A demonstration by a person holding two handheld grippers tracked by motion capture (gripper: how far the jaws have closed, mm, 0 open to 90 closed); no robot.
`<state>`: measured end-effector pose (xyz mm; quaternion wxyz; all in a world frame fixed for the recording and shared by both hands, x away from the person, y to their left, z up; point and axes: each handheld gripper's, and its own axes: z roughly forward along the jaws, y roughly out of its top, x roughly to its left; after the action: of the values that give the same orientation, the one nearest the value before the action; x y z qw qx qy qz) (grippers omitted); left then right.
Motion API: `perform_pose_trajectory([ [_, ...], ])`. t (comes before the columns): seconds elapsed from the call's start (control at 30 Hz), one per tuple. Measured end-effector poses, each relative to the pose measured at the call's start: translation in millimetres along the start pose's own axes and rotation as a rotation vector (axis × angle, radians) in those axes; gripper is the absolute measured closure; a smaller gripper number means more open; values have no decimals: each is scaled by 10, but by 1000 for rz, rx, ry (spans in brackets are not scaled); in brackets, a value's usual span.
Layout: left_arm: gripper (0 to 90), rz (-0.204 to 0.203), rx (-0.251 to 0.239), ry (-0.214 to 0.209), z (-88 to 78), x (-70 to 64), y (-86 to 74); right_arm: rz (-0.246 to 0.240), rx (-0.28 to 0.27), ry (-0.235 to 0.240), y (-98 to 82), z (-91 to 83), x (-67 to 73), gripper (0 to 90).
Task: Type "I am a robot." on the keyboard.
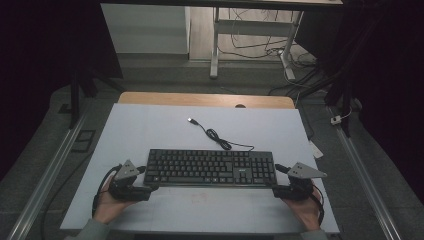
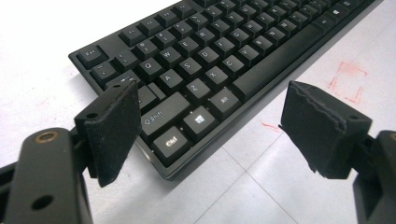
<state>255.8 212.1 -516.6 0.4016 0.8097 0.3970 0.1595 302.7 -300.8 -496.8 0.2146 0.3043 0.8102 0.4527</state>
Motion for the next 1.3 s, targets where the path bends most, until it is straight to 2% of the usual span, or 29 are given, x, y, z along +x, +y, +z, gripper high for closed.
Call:
perform_pose_trajectory([
  [0.17, 204, -10, -5, 3, -18, 15, -7, -5, 16, -11, 20, 33, 20, 315],
  [0.23, 209, -18, -11, 3, -21, 19, -3, -21, 18, -15, 23, 29, 44, 317],
  [0.4, 224, -6, -15, 10, -23, 5, 14, -20, 5, 6, 21, 20, 73, 318],
  [0.73, 237, -23, -30, 34, -40, 10, 25, -24, -5, 9, 77, 38, 133, 321],
  [0.8, 236, -48, -38, 50, -81, -7, 37, -20, -1, 2, 108, 26, 167, 322],
  [0.83, 239, -61, -59, 39, -104, -16, 47, -11, -5, -2, 121, 13, 190, 327],
  [0.87, 244, -56, -56, 21, -114, -23, 67, -7, -19, 9, 140, 16, 209, 328],
  [0.93, 245, -5, -27, 42, -117, -44, 120, -28, 5, 23, 198, 53, 247, 329],
  [1.0, 250, 24, -16, 49, -122, -41, 188, -33, -2, 43, 257, 96, 281, 336],
  [1.13, 264, 41, -26, 52, -122, -23, 337, -59, -7, 75, 401, 202, 363, 350],
  [1.3, 301, 60, -37, 57, -135, 16, 448, -83, -12, 123, 601, 386, 466, 366],
])
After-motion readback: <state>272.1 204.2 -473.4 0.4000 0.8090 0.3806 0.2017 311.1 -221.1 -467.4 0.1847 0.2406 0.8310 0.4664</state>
